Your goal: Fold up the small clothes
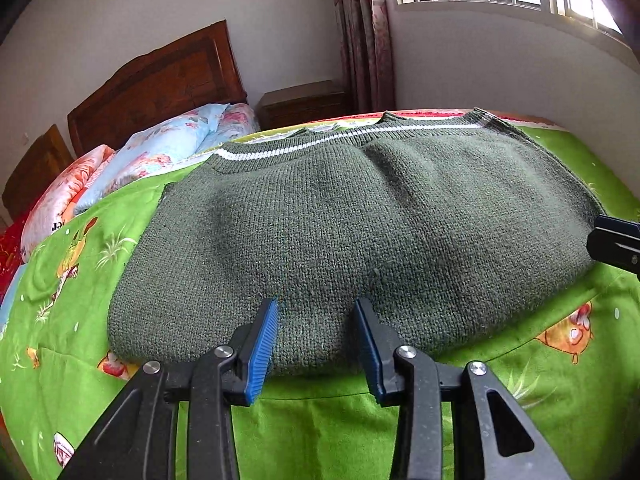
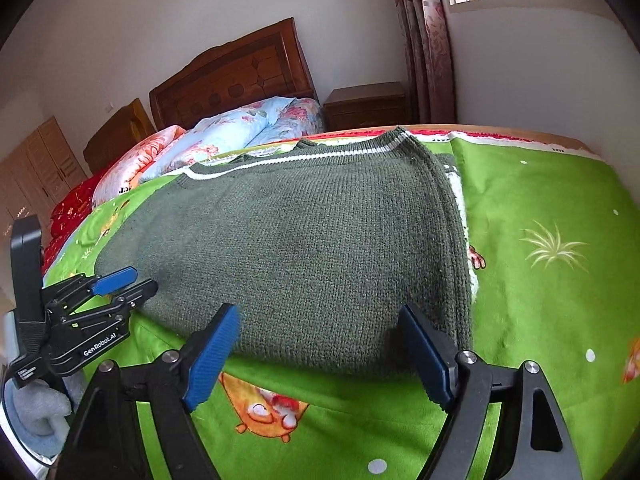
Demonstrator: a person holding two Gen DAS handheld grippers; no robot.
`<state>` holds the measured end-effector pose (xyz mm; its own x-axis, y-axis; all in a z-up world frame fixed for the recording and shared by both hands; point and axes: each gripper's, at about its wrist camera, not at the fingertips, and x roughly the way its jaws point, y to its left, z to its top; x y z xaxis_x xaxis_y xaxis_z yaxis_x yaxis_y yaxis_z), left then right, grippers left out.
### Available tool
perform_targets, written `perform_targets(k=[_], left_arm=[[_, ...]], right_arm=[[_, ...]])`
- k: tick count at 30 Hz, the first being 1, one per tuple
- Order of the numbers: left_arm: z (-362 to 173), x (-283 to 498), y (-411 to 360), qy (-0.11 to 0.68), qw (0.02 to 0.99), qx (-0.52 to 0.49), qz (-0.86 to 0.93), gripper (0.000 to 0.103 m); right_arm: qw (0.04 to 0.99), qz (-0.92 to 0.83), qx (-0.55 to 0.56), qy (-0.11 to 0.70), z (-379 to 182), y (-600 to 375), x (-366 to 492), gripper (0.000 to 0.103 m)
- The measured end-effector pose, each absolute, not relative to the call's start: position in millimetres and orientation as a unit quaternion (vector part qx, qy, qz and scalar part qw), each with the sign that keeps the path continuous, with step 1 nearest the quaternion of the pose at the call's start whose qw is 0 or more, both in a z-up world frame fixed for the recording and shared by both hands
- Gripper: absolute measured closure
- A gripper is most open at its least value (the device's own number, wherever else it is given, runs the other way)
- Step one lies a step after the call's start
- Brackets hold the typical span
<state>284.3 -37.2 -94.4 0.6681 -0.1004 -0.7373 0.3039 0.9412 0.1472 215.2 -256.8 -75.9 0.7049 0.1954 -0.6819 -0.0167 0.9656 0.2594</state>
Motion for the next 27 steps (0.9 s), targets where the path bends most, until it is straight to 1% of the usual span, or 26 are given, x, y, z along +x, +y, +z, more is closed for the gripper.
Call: perform_targets(k=[6, 8, 9, 13, 19, 22, 27], left_arm=[[-95, 283, -36, 0.388, 0.906, 0.127, -0.108, 0.061], [-95, 283, -35, 0.386, 0.908, 0.125, -0.104, 0.056], [-95, 283, -34, 0.386, 0.908, 0.123, -0.103, 0.055], [-94, 280, -32, 0.382, 0.91, 0.121, -0.102, 0.054], [-92, 273, -30, 0.368, 0.917, 0.118, -0.098, 0.054], [-90, 271, -28, 0.36, 0.921, 0.111, -0.1, 0.054], [-67, 278, -8, 0.328, 0.936, 0.065, -0.111, 0.054]], right_arm=[[0.91, 0.052, 0.202, 0.358, -78, -273, 176, 0.0], [0.904, 0.042, 0.229, 0.357, -85, -281, 166, 0.0], [0.901, 0.037, 0.243, 0.357, -89, -285, 162, 0.0], [0.888, 0.026, 0.287, 0.358, -98, -300, 160, 0.0], [0.887, 0.032, 0.295, 0.354, -100, -307, 169, 0.0], [0.89, 0.015, 0.28, 0.359, -94, -312, 181, 0.0], [0.918, 0.009, 0.238, 0.317, -64, -312, 188, 0.0]])
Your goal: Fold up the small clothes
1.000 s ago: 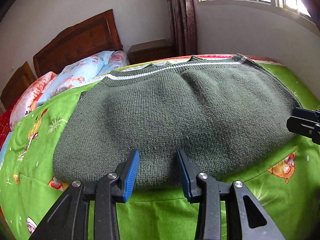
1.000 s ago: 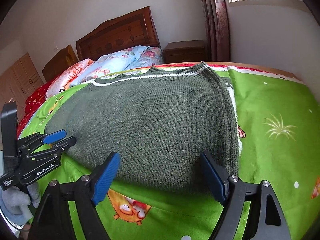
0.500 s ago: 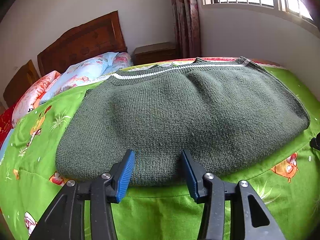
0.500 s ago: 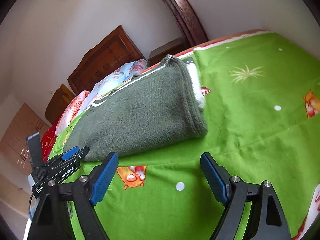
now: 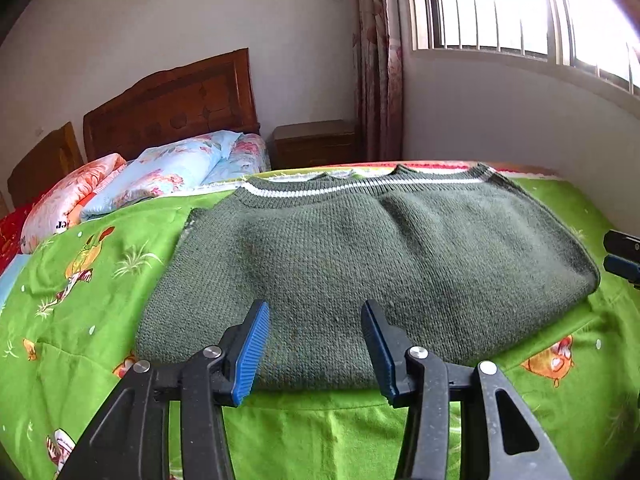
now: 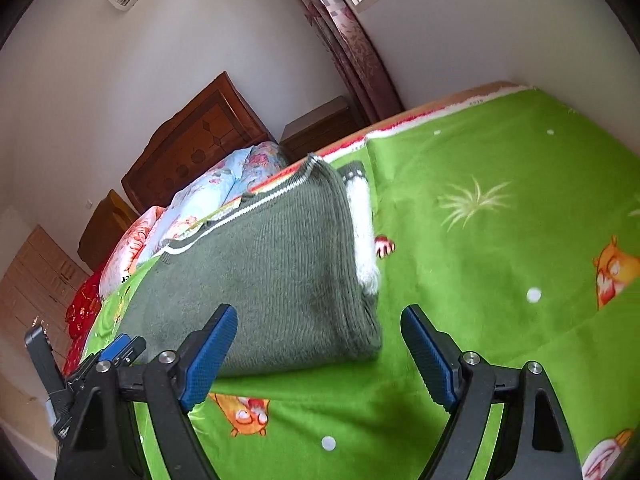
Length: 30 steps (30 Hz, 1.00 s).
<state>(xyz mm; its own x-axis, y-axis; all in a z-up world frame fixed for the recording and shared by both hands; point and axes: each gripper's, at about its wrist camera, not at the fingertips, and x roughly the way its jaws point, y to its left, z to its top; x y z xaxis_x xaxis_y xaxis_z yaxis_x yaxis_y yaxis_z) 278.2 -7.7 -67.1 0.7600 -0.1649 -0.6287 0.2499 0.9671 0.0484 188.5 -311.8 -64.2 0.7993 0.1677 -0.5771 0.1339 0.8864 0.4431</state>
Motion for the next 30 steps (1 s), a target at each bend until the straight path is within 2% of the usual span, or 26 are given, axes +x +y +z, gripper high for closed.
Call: perform_targets(k=[3, 6, 10, 18, 22, 30], left_arm=[[-59, 295, 21, 0.32, 0.943, 0.014, -0.09, 0.054], [-67, 311, 48, 0.339, 0.938, -0.025, -0.065, 0.054], [-85, 315, 63, 0.357, 0.932, -0.045, -0.054, 0.055], [-71, 298, 58, 0.31, 0.949, -0.029, -0.043, 0.055], [-59, 301, 40, 0.336, 0.935, -0.068, -0.094, 0.055], [-78, 323, -54, 0.384, 0.914, 0.029, -0.124, 0.054]], right_arm=[[0.93, 0.064, 0.193, 0.305, -59, -288, 187, 0.0], [0.93, 0.078, 0.151, 0.325, -73, -269, 192, 0.0], [0.92, 0.058, 0.175, 0.346, -88, -275, 198, 0.0], [0.917, 0.073, 0.213, 0.33, -94, -288, 195, 0.0], [0.916, 0.074, 0.214, 0.33, -93, -287, 197, 0.0], [0.921, 0.074, 0.217, 0.315, -89, -287, 191, 0.0]])
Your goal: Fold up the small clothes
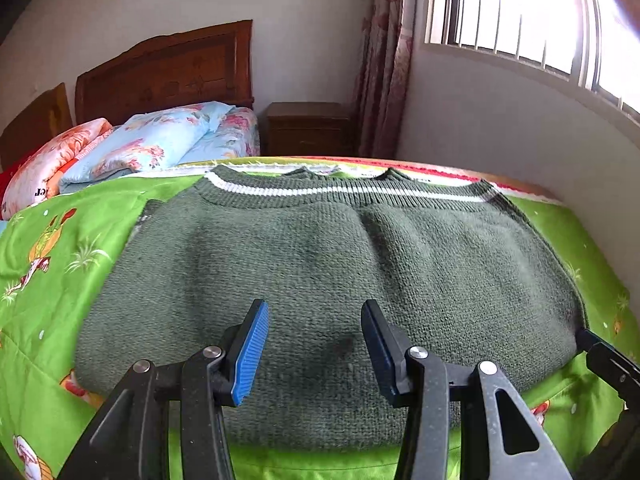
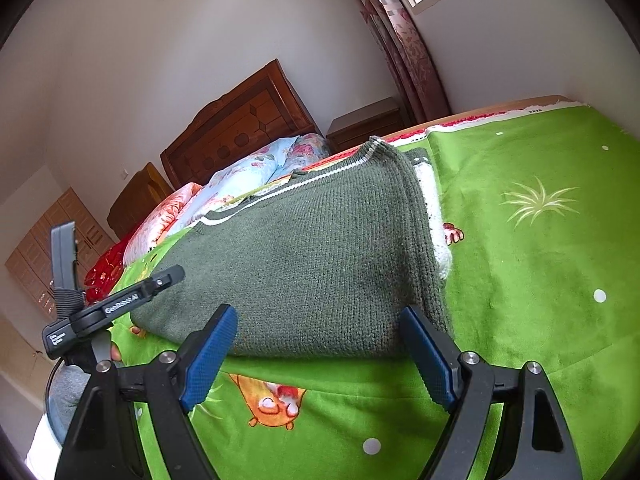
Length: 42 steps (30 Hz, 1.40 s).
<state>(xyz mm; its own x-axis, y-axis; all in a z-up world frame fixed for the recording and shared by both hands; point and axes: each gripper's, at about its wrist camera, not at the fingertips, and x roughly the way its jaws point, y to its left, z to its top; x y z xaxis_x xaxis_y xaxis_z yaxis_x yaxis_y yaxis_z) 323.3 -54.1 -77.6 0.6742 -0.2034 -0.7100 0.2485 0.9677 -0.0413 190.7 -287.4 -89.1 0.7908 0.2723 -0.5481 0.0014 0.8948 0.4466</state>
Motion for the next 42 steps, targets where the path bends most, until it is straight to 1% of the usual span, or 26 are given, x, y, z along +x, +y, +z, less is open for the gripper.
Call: perform_targets(k=[3, 5, 9, 12, 14, 17, 19, 22, 25, 27, 30, 34, 36, 38, 42], left_arm=[[-87, 318, -72, 0.368, 0.921, 0.075, -0.105, 0.053], [-84, 317, -76, 0.372, 0.918, 0.092, -0.104, 0.055], [-70, 319, -65, 0.38, 0.915, 0.042, -0.133, 0.055], [-83, 324, -79, 0.402, 0.904, 0.074, -0.124, 0.053], [-86, 317, -81, 0.379, 0.913, 0.088, -0.118, 0.052], [-80, 311, -77, 0.388, 0.91, 0.072, -0.128, 0.054], [-81, 302, -72, 0.388, 0.91, 0.065, -0.13, 0.054], [-96, 296, -71, 0.403, 0.903, 0.079, -0.129, 0.052], [-92, 290, -66, 0.407, 0.902, 0.059, -0.132, 0.053], [-97, 288, -68, 0.41, 0.9, 0.068, -0.132, 0.052], [-95, 288, -69, 0.413, 0.897, 0.073, -0.138, 0.052], [-84, 274, -61, 0.406, 0.902, 0.052, -0.139, 0.052], [-91, 270, -66, 0.416, 0.896, 0.066, -0.142, 0.052], [-96, 266, -71, 0.403, 0.9, 0.088, -0.138, 0.051], [-86, 269, -69, 0.412, 0.896, 0.078, -0.144, 0.053]], right_arm=[[0.924, 0.075, 0.22, 0.304, -87, -288, 187, 0.0], [0.926, 0.075, 0.219, 0.298, -85, -288, 185, 0.0], [0.929, 0.076, 0.223, 0.285, -83, -291, 182, 0.0], [0.929, 0.075, 0.224, 0.283, -83, -292, 182, 0.0], [0.93, 0.075, 0.225, 0.281, -82, -292, 181, 0.0], [0.93, 0.075, 0.226, 0.28, -82, -293, 182, 0.0], [0.93, 0.074, 0.227, 0.28, -82, -294, 182, 0.0], [0.931, 0.073, 0.228, 0.277, -83, -295, 181, 0.0], [0.931, 0.07, 0.229, 0.276, -82, -296, 180, 0.0], [0.931, 0.069, 0.23, 0.274, -82, -297, 180, 0.0], [0.932, 0.07, 0.231, 0.272, -82, -298, 180, 0.0], [0.932, 0.069, 0.232, 0.268, -81, -299, 178, 0.0], [0.932, 0.068, 0.232, 0.268, -81, -299, 178, 0.0], [0.933, 0.068, 0.233, 0.267, -81, -299, 178, 0.0], [0.934, 0.068, 0.234, 0.26, -80, -301, 175, 0.0]])
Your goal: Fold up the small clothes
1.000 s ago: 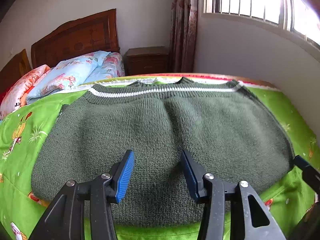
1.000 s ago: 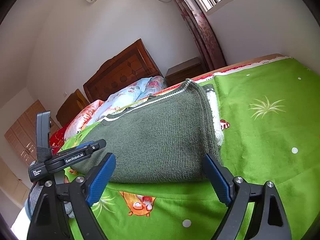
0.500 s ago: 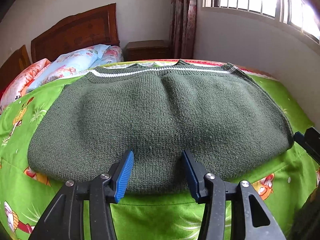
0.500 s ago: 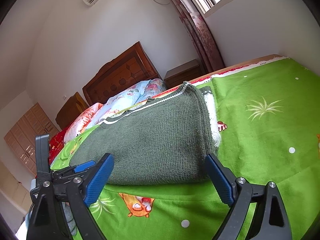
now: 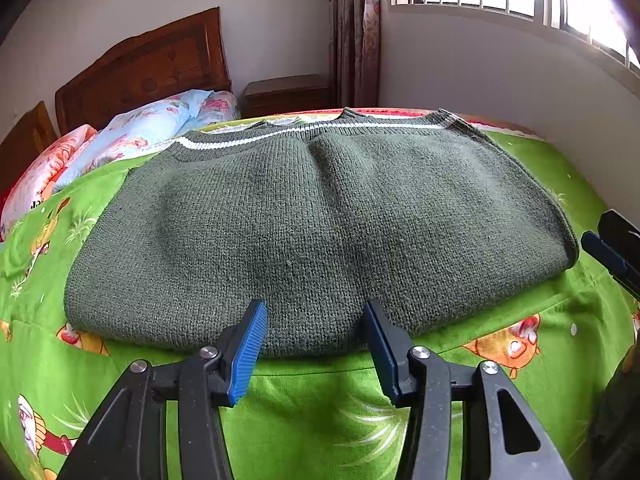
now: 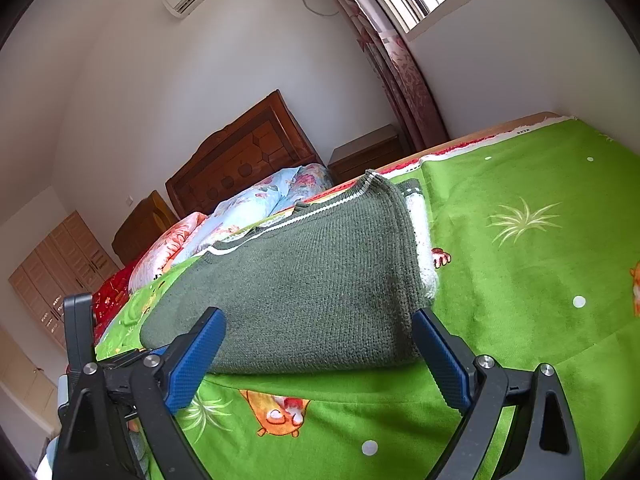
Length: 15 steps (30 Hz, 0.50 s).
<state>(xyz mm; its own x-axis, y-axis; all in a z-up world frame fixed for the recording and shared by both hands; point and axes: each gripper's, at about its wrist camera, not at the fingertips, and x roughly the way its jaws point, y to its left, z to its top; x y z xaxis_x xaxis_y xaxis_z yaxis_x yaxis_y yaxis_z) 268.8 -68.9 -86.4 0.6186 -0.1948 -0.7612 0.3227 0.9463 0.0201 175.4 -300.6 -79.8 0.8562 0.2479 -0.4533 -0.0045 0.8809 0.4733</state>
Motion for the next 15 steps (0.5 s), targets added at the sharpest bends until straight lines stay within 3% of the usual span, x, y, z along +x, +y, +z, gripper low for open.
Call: perform_targets(k=[5, 15], left_arm=[[-68, 289, -54, 0.375, 0.92, 0.046, -0.108, 0.052], [-85, 323, -42, 0.367, 0.919, 0.003, -0.141, 0.051]], right_arm=[[0.934, 0.069, 0.236, 0.258, -80, -302, 176, 0.0], [0.919, 0.052, 0.286, 0.266, -85, -320, 176, 0.0]])
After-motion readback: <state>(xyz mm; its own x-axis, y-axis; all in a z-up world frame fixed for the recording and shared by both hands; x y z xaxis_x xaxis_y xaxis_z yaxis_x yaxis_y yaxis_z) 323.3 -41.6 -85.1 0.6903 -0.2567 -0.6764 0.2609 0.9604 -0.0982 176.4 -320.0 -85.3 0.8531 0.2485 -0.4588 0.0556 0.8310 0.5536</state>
